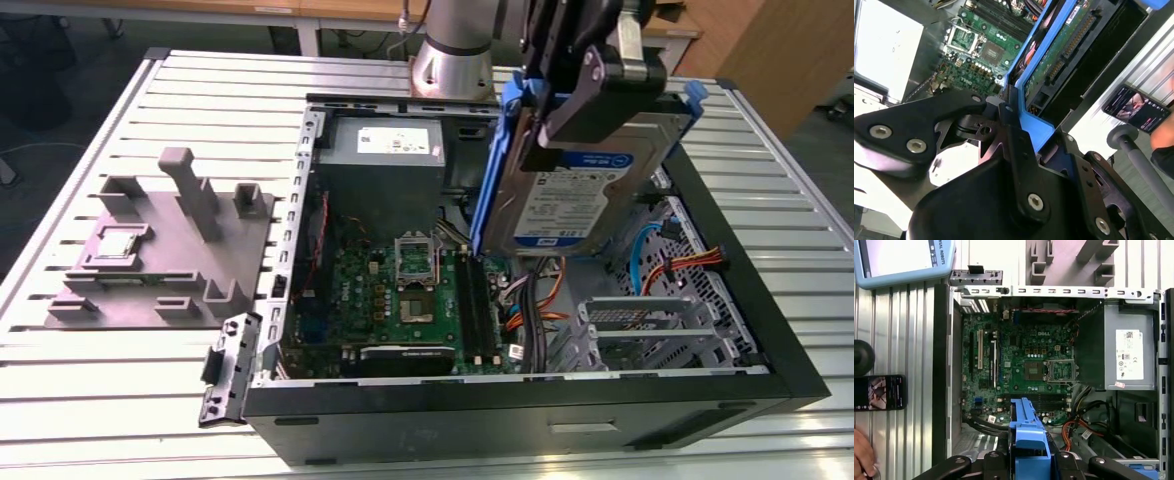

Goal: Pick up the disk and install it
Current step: 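Insert the disk into the insertion slot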

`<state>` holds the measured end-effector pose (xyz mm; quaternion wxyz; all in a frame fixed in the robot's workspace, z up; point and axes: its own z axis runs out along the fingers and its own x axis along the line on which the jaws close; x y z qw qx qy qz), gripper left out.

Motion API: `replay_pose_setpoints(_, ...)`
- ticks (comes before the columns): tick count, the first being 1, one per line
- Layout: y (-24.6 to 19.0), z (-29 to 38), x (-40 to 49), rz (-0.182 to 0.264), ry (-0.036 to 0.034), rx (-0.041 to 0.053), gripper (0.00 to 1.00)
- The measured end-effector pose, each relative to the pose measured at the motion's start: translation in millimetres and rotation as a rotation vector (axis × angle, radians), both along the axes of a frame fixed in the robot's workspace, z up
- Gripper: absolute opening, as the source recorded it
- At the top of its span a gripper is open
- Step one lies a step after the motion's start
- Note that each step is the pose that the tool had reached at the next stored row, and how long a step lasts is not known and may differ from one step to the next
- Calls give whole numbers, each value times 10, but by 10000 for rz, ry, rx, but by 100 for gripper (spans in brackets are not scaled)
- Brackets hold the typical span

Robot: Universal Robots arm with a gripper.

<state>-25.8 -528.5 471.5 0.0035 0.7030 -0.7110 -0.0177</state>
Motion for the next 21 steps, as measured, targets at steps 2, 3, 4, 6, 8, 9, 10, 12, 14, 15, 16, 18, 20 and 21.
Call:
replay_pose_setpoints(2, -5, -3, 48, -1, 1, -2, 37)
replay_pose_setpoints(3, -7, -4, 73, 0, 2, -4, 37)
replay_pose_setpoints(4, -9, -7, 96, 0, 1, -3, 37)
replay_pose_setpoints(6, -17, -14, 136, 0, 1, -1, 37)
replay_pose_setpoints(8, -31, -19, 159, 0, 1, -3, 37)
replay_pose_setpoints(9, -42, -23, 165, 0, 1, -1, 37)
replay_pose_setpoints(10, -58, -27, 170, 0, 1, -2, 37)
replay_pose_setpoints(12, -96, -35, 176, 0, 1, -2, 37)
replay_pose_setpoints(14, -137, -44, 181, 0, 1, -1, 37)
replay_pose_setpoints(15, -155, -48, 184, 0, 1, -2, 37)
replay_pose_setpoints(16, -171, -52, 187, 0, 1, -1, 37)
replay_pose_setpoints(18, -179, -54, 187, -1, 1, -1, 37)
replay_pose_setpoints(20, -181, -54, 187, -1, 1, -3, 37)
replay_pose_setpoints(21, -184, -55, 187, 0, 1, -2, 37)
